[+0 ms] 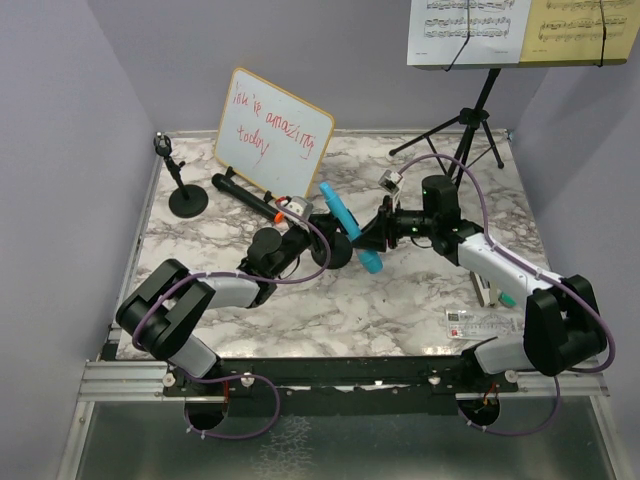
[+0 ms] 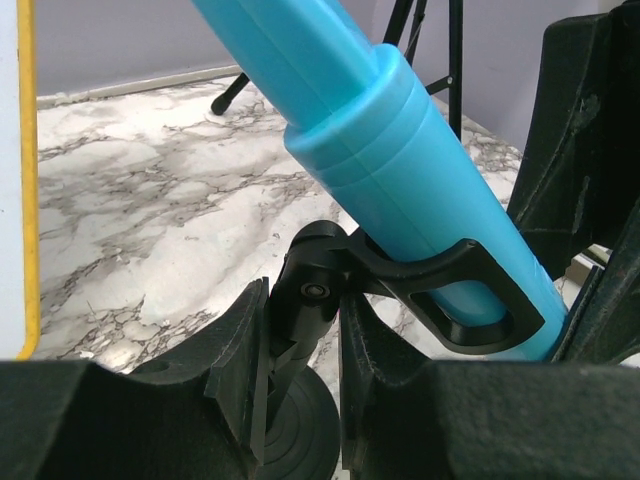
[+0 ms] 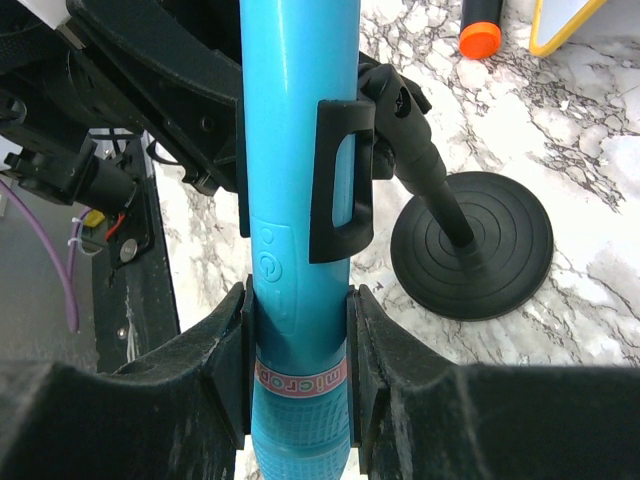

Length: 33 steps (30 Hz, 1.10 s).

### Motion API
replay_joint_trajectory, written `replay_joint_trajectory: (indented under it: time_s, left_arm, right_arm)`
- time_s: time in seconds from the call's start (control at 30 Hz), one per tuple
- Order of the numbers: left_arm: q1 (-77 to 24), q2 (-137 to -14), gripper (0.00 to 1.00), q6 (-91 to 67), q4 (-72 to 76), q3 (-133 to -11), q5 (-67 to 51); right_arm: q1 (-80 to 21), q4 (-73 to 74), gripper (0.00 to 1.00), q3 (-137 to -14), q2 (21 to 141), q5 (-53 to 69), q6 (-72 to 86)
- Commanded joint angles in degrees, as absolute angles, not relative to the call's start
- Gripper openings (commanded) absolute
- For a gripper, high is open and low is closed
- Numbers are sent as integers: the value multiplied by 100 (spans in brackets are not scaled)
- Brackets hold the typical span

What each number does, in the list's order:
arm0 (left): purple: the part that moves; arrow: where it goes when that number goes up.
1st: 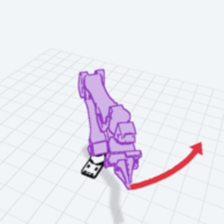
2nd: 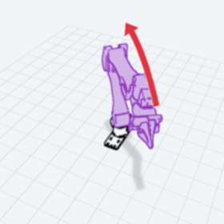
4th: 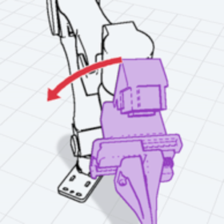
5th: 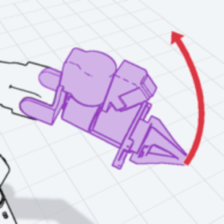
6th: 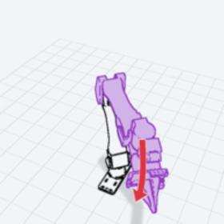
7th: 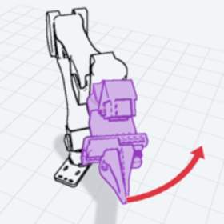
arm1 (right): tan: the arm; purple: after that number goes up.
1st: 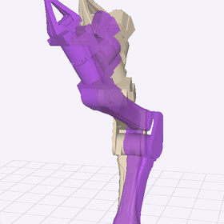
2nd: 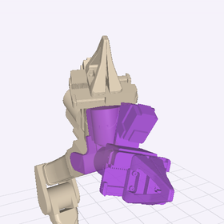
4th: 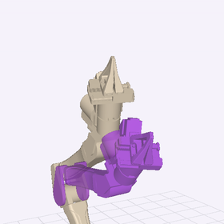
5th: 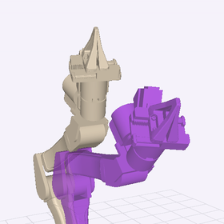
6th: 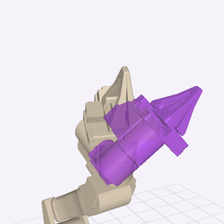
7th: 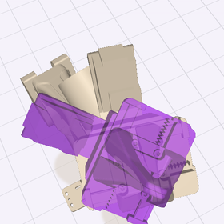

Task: Pack up the instrument practice props
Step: Remove the microphone from the microphone stand.

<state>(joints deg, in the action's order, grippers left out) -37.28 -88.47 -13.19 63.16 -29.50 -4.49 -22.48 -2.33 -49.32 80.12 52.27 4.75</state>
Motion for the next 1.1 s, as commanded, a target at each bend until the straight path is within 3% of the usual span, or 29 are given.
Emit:
replay_joint_trajectory:
  time_s: [0.0, 0.4, 1.07]
  left_arm:
    - [-3274, -8769, 0, -1531, 5784, -2780, 1489]
    - [-3225, -8622, 0, -1570, 5674, -2733, 1707]
    - [-3232, -8682, 0, -1263, 5669, -2829, 908]
  right_arm:
    - [-2373, 1002, 1, -4404, 7908, 5983, 786]
    - [-2397, 719, 1, -4051, 7638, 6020, 1045]
    - [-2468, -114, 1, -3019, 6490, 5759, 1925]
